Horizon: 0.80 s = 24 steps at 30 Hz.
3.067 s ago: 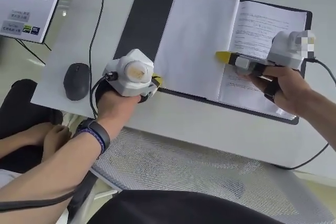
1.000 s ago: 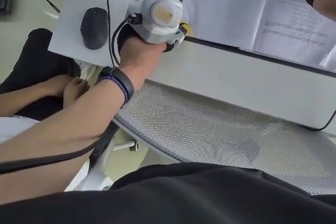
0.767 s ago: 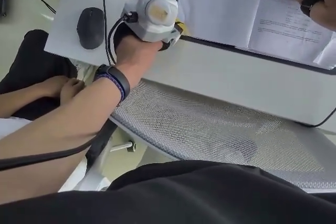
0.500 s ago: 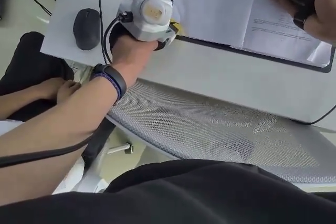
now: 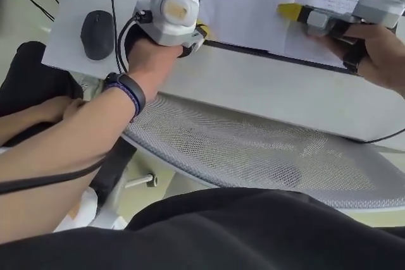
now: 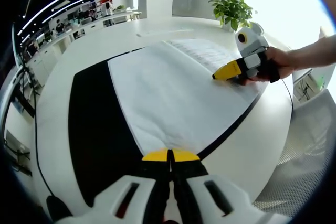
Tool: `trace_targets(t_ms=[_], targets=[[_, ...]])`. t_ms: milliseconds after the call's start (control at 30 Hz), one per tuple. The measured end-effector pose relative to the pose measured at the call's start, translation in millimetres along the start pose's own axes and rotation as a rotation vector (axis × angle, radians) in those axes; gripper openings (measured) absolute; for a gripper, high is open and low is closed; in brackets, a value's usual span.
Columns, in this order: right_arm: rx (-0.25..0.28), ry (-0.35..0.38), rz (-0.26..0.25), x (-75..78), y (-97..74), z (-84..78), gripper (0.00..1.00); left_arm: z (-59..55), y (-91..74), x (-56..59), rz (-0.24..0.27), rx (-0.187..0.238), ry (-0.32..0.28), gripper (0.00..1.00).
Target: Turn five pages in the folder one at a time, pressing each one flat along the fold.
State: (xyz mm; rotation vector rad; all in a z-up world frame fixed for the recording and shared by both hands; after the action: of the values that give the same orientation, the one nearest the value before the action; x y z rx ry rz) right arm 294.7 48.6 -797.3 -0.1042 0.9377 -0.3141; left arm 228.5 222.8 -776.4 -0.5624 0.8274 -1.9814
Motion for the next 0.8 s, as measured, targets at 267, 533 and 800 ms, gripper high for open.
trace_targets(t_ms=[267,533,800], targets=[[-0.036,-0.002,0.010,-18.3,-8.6,-24.5,0.00,-0.2,-0.2,0.0,0.001,0.005,-0.003,0.00],[-0.079,0.004,0.020,-39.6,-14.8,-46.6,0.00,-0.6,-0.2,0.2,0.001,0.006,-0.003,0.00],[-0.078,0.024,0.004,-54.6,-13.9,-53.9,0.00,-1.6,-0.5,0.5,-0.005,-0.004,0.010,0.00]])
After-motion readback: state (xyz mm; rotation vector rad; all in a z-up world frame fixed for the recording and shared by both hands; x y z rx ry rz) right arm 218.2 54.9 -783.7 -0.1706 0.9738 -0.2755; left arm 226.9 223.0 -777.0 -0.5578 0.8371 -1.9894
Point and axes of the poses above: the centre of the closed fingertips' face, and the gripper's own axes: y roughly forward along the fingers, x roughly to its right, z roughly out of its top, the point moved 4 cm from there along -y, roughly backward along the fingers
